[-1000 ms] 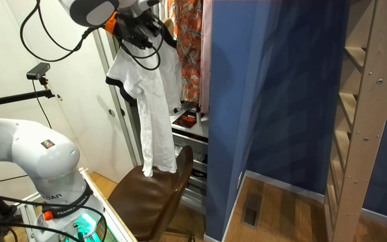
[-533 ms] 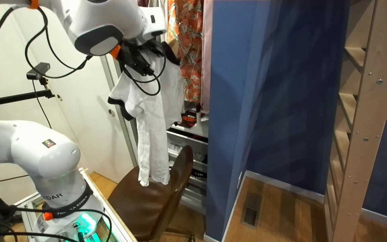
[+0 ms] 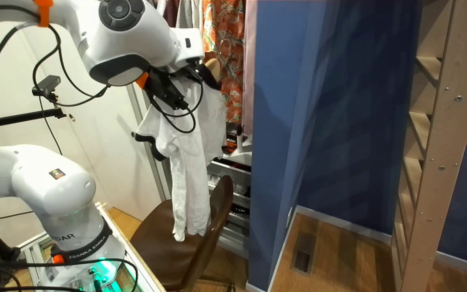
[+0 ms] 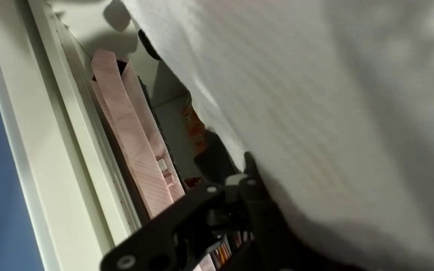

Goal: Unhang the white and black shirt from the rail

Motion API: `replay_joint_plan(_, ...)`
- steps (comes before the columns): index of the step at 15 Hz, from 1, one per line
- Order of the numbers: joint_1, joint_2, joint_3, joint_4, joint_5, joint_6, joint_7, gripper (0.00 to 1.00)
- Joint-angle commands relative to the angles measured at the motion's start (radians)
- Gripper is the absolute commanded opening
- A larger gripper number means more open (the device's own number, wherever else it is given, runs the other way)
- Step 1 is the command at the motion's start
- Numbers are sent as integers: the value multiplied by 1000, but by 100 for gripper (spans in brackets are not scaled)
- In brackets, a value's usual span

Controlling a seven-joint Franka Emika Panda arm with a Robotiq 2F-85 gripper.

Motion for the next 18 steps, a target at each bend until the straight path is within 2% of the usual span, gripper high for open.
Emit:
replay_joint_plan(1, -23, -17, -7, 0, 50, 44, -43, 5)
replay_joint_plan(6, -47, 44, 1, -3, 46, 126, -91, 5)
replay_joint_plan(10, -50, 96, -6, -11, 37, 144, -115, 5)
replay_joint_plan(18, -106, 227, 0, -14, 0, 192, -210, 5)
